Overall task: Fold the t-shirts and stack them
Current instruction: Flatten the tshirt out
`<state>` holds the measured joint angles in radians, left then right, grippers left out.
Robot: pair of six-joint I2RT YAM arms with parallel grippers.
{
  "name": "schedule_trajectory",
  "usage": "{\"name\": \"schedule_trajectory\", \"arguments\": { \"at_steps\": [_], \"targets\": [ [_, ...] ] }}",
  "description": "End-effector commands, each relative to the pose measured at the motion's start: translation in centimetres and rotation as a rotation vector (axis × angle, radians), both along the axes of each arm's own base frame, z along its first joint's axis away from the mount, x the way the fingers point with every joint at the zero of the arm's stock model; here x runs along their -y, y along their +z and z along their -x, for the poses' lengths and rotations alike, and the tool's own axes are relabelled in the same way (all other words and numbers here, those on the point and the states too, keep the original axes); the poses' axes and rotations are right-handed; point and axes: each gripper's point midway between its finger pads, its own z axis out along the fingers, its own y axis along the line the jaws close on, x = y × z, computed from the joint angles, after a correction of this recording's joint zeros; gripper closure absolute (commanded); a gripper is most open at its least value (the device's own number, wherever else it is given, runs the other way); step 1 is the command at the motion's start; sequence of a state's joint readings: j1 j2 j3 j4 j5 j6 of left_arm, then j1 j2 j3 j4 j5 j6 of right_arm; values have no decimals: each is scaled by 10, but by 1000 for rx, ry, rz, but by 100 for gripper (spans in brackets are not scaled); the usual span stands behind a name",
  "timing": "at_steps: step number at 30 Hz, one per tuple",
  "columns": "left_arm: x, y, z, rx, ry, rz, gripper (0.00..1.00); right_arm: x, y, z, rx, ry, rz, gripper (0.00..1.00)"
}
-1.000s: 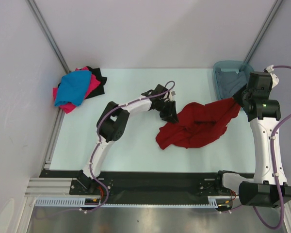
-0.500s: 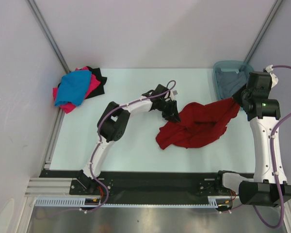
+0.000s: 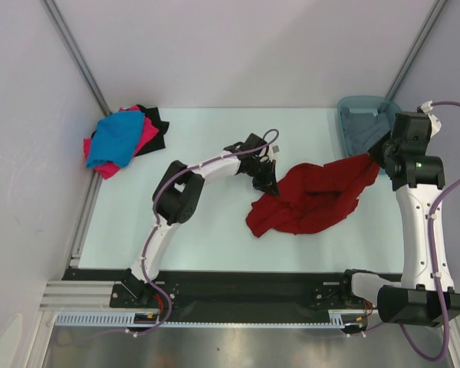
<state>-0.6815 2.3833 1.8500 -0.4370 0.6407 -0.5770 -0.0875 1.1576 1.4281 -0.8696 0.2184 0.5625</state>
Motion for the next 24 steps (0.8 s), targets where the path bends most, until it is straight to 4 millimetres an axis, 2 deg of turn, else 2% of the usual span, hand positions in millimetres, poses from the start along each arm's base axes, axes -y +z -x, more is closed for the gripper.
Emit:
{"name": "schedule_trajectory", "arguments": {
  "at_steps": [1,2,3,4,5,8,9,11,13,15,16,18,19,20,21,22,24],
  "targets": [
    [-14,78,-11,209,-29,-14,100,2,48,5,116,17,43,100],
    [-19,88,-13,239,-26,-26,100,1,60,8,142,23,48,100],
    [-26,95,-14,264,-16,-51,100,0,61,10,143,30,51,100],
    [-38,102,-14,296,-11,-93,100,-1,71,12,167,36,55,100],
    [-45,126,-13,345,-2,-87,100,-2,76,16,176,43,60,100],
    [-63,154,-5,397,21,-106,100,-8,95,27,226,71,58,100],
    [-70,178,2,435,31,-83,100,-11,98,30,236,87,51,100],
    [-80,200,11,464,44,-80,100,-15,107,39,260,101,41,100],
    [-99,230,26,512,58,-83,100,-21,108,48,262,121,24,100],
    [-114,246,34,549,83,-106,100,-27,113,55,275,142,5,100],
    [-126,266,45,583,91,-90,100,-30,113,61,273,151,-5,100],
    [-139,277,56,602,111,-98,100,-41,113,65,275,199,-39,100],
    [-144,292,67,636,118,-82,100,-47,108,68,258,228,-59,100],
    [-148,299,73,649,122,-80,100,-53,104,68,244,259,-79,100],
    [-154,302,76,656,148,-98,100,-70,102,69,237,344,-121,100],
    [-157,316,89,684,149,-72,100,-76,96,72,210,386,-134,100],
    [-161,328,100,706,172,-58,100,-90,90,76,185,463,-166,100]
  ]
}}
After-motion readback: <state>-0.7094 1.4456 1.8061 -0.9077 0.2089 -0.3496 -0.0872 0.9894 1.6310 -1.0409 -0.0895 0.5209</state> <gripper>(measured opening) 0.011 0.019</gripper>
